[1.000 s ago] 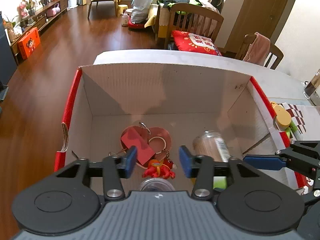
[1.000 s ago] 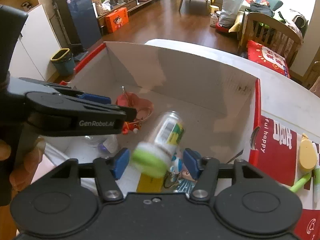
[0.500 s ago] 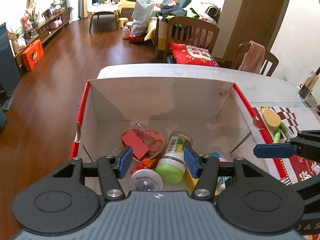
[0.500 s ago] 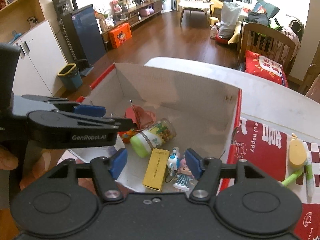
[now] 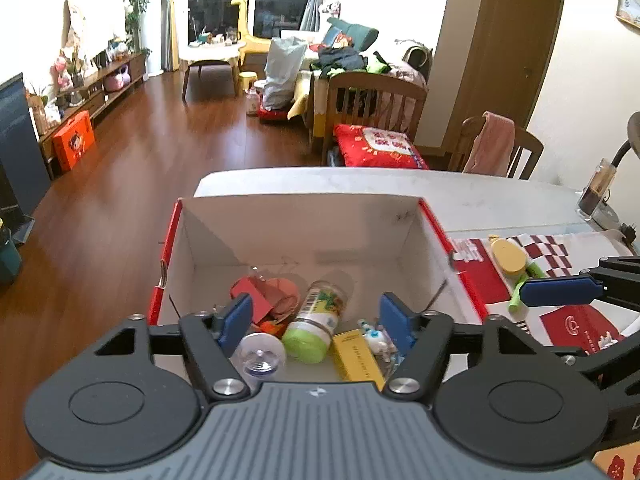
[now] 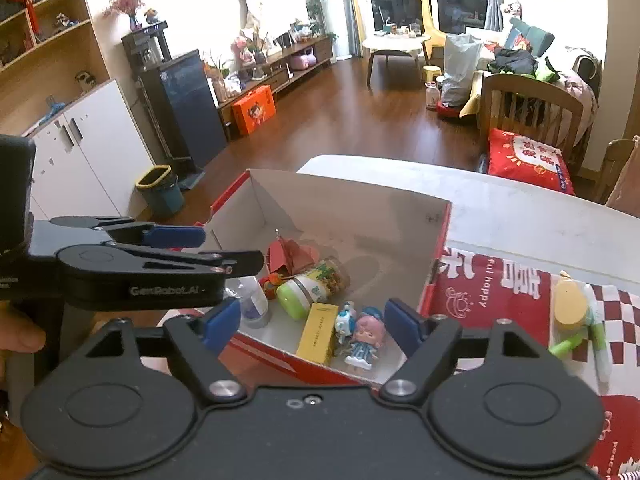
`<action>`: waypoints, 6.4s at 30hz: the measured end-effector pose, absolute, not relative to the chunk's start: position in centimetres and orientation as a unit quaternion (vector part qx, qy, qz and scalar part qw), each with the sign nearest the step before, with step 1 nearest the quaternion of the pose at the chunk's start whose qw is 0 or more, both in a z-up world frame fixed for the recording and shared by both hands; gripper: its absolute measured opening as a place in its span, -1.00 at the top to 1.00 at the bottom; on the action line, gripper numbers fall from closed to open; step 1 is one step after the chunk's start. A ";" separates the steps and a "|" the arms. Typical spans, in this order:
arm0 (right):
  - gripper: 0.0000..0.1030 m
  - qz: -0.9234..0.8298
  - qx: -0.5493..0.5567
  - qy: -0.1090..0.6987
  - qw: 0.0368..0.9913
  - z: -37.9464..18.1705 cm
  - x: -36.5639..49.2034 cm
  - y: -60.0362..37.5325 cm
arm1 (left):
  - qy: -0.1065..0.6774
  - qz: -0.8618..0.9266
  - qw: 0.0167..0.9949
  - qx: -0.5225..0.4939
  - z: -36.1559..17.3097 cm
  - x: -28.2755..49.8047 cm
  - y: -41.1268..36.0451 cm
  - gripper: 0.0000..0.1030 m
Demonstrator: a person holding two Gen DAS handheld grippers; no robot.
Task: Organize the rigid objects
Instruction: 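Raise both open tools out of the red box, then move both open tools over the remaining items on the checkered cloth, then grasp the green highlighter with the left tool while the right tool grasps the white marker, then carry the highlighter with the left tool while the right tool carries the marker over the box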
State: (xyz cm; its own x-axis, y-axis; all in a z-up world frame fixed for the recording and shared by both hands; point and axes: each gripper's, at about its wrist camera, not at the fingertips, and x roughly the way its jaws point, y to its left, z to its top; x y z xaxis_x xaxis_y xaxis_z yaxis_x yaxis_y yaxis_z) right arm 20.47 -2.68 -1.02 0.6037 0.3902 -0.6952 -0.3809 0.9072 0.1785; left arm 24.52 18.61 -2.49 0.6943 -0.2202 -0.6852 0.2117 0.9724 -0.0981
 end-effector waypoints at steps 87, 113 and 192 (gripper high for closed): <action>0.67 0.075 -0.021 0.484 0.872 -15.6 31.8 -29.4 | 0.433 -0.223 0.867 0.107 -16.9 31.3 -16.3 0.46; 0.68 0.076 0.092 0.447 0.887 -9.2 23.3 -31.2 | 0.456 -0.192 0.868 0.022 -12.6 27.6 -13.1 0.68; 0.67 0.123 -0.062 0.518 0.845 -11.6 28.7 2.4 | 0.498 -0.059 0.865 0.010 -11.3 34.6 22.0 0.68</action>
State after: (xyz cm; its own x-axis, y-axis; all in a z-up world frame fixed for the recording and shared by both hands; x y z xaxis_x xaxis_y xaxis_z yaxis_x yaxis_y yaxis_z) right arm 28.69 2.45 -11.56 0.4342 0.1429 -0.8894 -0.2721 0.9620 0.0217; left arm 34.60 22.01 -11.30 0.4979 -0.0911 -0.8625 0.1120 0.9929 -0.0403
